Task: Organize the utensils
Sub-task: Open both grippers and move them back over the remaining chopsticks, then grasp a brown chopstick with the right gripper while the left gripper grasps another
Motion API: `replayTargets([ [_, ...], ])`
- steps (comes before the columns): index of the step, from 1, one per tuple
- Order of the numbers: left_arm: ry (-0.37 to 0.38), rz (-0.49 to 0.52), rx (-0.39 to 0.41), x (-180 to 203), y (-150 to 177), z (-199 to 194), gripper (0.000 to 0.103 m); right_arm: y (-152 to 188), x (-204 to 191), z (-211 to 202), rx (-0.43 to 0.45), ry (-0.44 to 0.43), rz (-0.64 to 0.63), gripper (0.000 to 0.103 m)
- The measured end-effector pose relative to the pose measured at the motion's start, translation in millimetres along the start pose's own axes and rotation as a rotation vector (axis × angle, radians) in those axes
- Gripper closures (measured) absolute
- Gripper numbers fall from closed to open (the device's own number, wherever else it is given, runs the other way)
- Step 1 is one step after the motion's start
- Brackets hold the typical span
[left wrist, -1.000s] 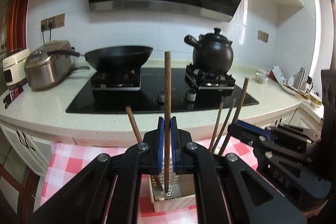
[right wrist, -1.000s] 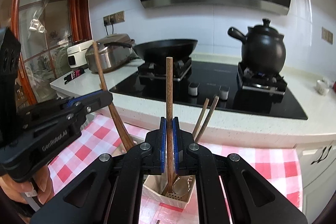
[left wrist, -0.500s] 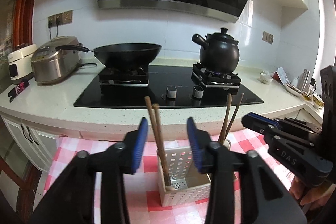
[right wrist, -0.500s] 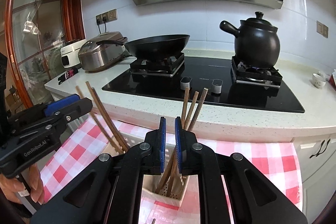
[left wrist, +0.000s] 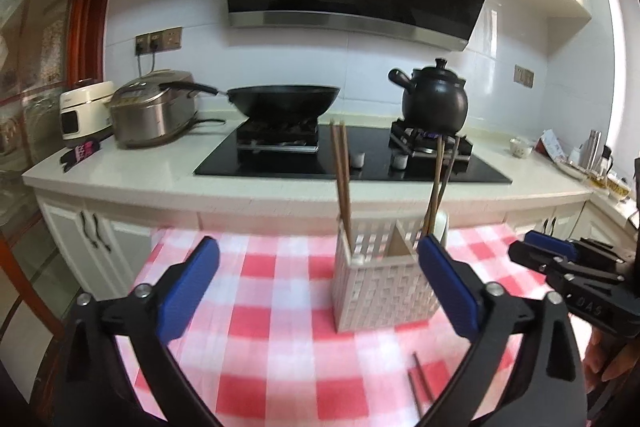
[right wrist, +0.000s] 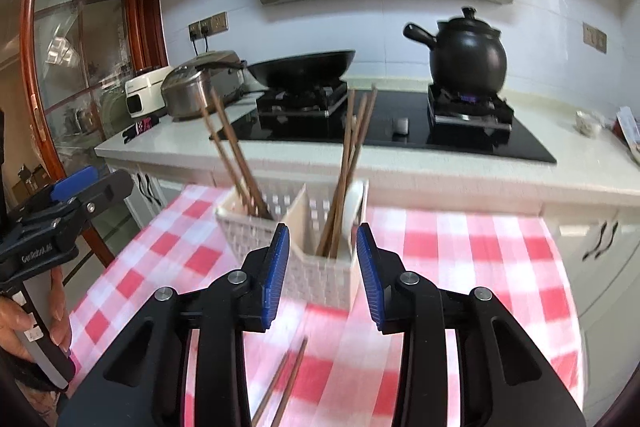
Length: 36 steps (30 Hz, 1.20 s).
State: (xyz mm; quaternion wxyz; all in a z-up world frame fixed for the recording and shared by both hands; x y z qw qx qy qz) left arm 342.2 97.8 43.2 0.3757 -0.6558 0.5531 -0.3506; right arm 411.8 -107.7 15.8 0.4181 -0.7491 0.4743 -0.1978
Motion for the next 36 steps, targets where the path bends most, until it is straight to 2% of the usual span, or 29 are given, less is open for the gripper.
replayTargets([
  [3,-0.004,0.019,-0.034,4,29,-4,0.005,27,-1,0,-0.025,0.006,0.013,0.06],
  [9,0.039,0.04,-0.157,14,91,3,0.005,77,-5,6,-0.1,-0.019,0.047,0.053],
  [14,0.084,0.02,-0.246,16,138,9,0.005,113,-3,15,-0.161,-0.036,0.095,0.05],
  [17,0.084,0.009,-0.281,12,157,10,0.005,131,-4,22,-0.2,-0.033,0.101,0.05],
  [29,0.035,-0.021,-0.33,-9,186,10,0.005,158,-15,48,-0.295,-0.027,0.082,0.051],
  [34,0.034,-0.034,-0.326,-14,189,8,0.005,159,-25,57,-0.324,-0.006,0.049,0.064],
  [36,0.037,-0.035,-0.322,-15,189,7,0.005,159,-29,63,-0.344,0.011,0.029,0.067],
])
Point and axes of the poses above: each gripper's, at about its wrist camera, not at the fingertips, and z roughly the way its jaws point, x to its right, y to its underside, the point moved 4 cm from there along z, roughly the way its jaws point, and after that the axes turned 5 degrees about -x, right-handed, at the moved point
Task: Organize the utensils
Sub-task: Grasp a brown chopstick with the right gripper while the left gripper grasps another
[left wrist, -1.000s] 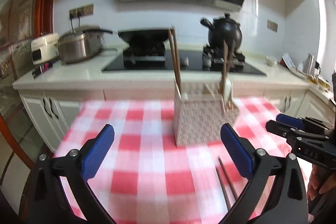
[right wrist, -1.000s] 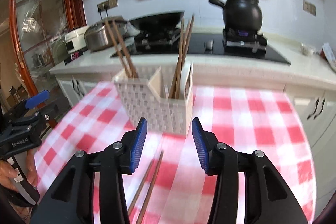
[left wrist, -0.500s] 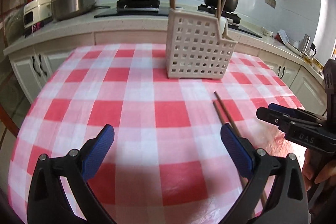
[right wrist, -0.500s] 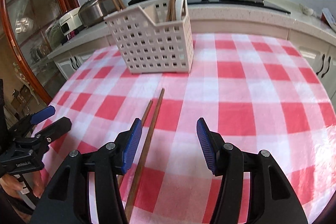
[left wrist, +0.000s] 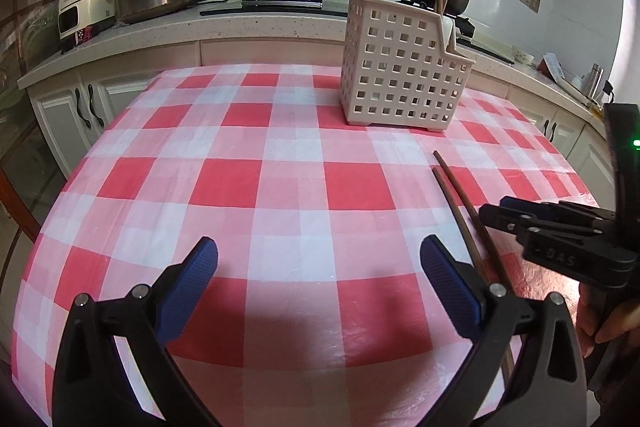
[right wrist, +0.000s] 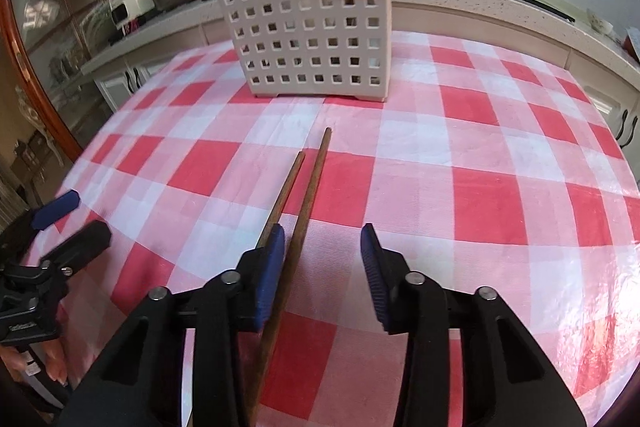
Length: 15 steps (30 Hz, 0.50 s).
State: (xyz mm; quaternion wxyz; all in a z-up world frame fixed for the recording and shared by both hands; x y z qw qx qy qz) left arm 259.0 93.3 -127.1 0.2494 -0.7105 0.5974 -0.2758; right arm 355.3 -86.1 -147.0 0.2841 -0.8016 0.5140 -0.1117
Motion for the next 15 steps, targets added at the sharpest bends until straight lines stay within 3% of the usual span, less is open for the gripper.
replayTargets([
  [9,0.008,0.0,-0.006,-3,2,0,0.005,-13,-17,19,-0.034,0.09,-0.075,0.078],
  [13,0.004,-0.004,-0.011,-4,4,1,0.005,-15,-21,20,-0.031,0.105,-0.1,0.093],
  [15,0.002,-0.003,-0.016,-3,4,1,0.005,-14,-21,19,-0.027,0.111,-0.108,0.095],
])
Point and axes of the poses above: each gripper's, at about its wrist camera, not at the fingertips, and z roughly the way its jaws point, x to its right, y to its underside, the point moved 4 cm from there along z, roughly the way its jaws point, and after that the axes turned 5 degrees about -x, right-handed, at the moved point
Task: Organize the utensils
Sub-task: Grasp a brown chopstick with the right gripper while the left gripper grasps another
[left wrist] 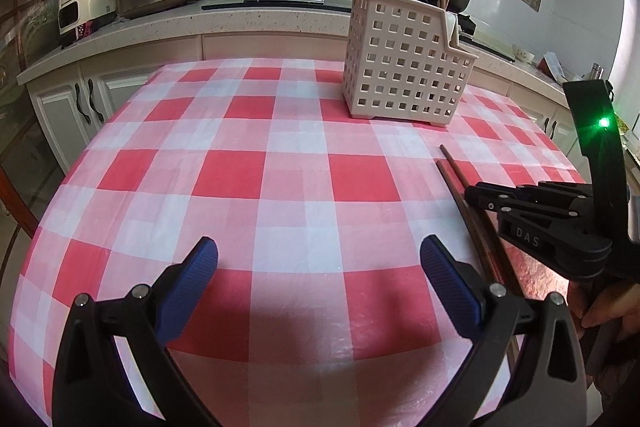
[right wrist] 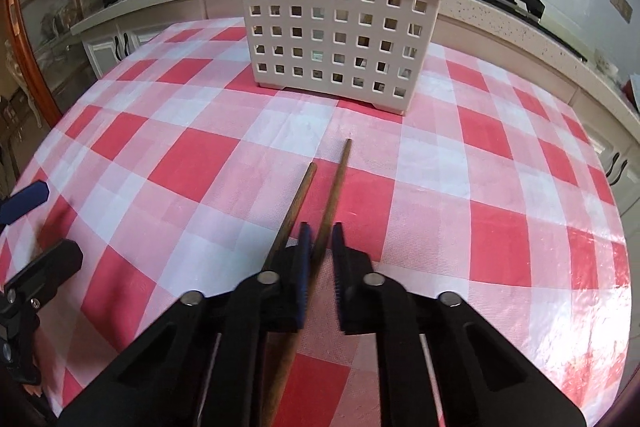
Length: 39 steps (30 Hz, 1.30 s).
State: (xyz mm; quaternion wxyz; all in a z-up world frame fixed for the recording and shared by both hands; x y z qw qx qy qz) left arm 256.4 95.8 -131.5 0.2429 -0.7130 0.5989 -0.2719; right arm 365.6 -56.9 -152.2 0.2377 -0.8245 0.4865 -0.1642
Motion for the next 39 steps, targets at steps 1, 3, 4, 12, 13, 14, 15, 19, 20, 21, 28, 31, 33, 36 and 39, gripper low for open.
replayTargets([
  [1,0.0,0.001,-0.003,1,0,1,0.005,1,1,0,0.002,-0.002,0.003,0.095],
  [3,0.002,0.01,-0.012,5,1,2,0.005,4,7,-2,0.009,-0.009,0.022,0.096],
  [4,0.004,0.014,-0.015,7,1,3,0.005,6,11,-3,0.011,-0.013,0.036,0.096],
  [12,0.03,0.073,-0.068,48,-3,16,0.005,22,48,-24,0.048,-0.051,0.136,0.096],
  [13,0.026,0.081,-0.072,53,-4,17,0.005,24,53,-27,0.054,-0.055,0.146,0.096],
  [14,0.023,0.087,-0.076,58,-5,19,0.005,25,56,-29,0.059,-0.058,0.152,0.096],
  [15,0.023,0.091,-0.079,62,-6,21,0.006,27,60,-32,0.066,-0.064,0.159,0.096],
  [19,0.031,0.102,-0.088,83,-14,30,0.017,33,70,-38,0.08,-0.081,0.184,0.096],
  [20,0.027,0.106,-0.095,88,-16,33,0.021,34,73,-39,0.086,-0.088,0.192,0.096],
  [21,0.028,0.108,-0.102,92,-18,36,0.024,36,75,-41,0.09,-0.093,0.198,0.096],
  [28,0.018,0.144,-0.172,120,-19,60,0.056,44,97,-51,0.122,-0.124,0.24,0.096],
  [31,-0.006,0.161,-0.178,126,-16,66,0.065,47,105,-52,0.126,-0.134,0.257,0.096],
  [33,-0.012,0.167,-0.176,129,-17,68,0.069,50,110,-53,0.129,-0.14,0.267,0.096],
  [36,-0.013,0.188,-0.173,134,-18,69,0.077,53,114,-52,0.129,-0.15,0.278,0.096],
  [39,-0.006,0.218,-0.176,140,-18,69,0.088,53,115,-52,0.13,-0.16,0.282,0.096],
])
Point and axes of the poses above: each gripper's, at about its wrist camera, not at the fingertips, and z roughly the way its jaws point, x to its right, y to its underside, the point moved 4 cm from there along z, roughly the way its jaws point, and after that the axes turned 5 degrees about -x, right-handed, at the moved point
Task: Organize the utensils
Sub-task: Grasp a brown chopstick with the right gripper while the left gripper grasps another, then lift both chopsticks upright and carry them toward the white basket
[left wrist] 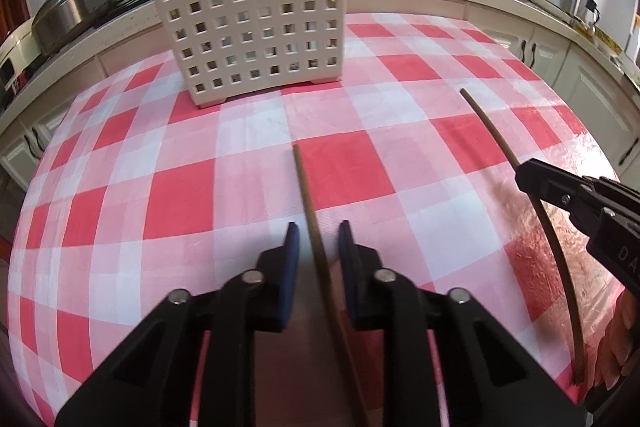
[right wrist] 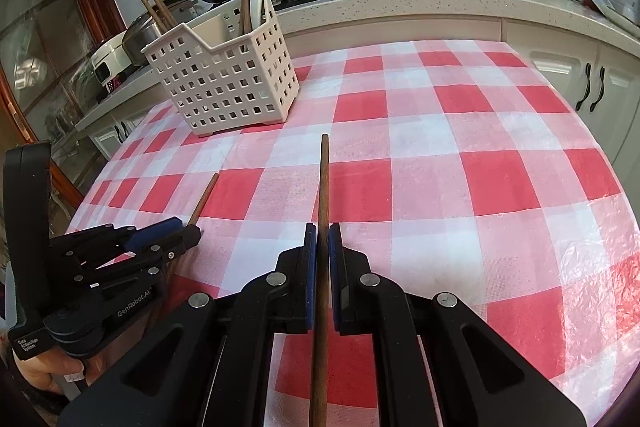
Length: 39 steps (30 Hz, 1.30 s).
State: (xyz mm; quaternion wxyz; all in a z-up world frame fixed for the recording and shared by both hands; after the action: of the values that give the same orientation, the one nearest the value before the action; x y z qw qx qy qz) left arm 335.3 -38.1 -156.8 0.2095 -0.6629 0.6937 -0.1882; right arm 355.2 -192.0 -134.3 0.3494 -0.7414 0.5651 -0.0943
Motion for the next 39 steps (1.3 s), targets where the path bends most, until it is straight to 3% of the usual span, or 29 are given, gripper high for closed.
replayTargets([
  [4,0.002,0.003,0.0,0,-1,1,0.095,0,-2,-1,0.002,-0.004,-0.004,0.096],
  [11,0.056,-0.044,-0.001,-12,1,-3,0.097,-1,-7,-2,0.002,0.006,-0.015,0.096],
  [30,0.084,-0.094,0.257,-48,-16,-105,0.097,-40,-65,-47,0.145,-0.017,-0.132,0.096],
  [39,0.098,-0.099,0.362,-54,-12,-146,0.097,-42,-95,-73,0.197,-0.027,-0.188,0.096],
])
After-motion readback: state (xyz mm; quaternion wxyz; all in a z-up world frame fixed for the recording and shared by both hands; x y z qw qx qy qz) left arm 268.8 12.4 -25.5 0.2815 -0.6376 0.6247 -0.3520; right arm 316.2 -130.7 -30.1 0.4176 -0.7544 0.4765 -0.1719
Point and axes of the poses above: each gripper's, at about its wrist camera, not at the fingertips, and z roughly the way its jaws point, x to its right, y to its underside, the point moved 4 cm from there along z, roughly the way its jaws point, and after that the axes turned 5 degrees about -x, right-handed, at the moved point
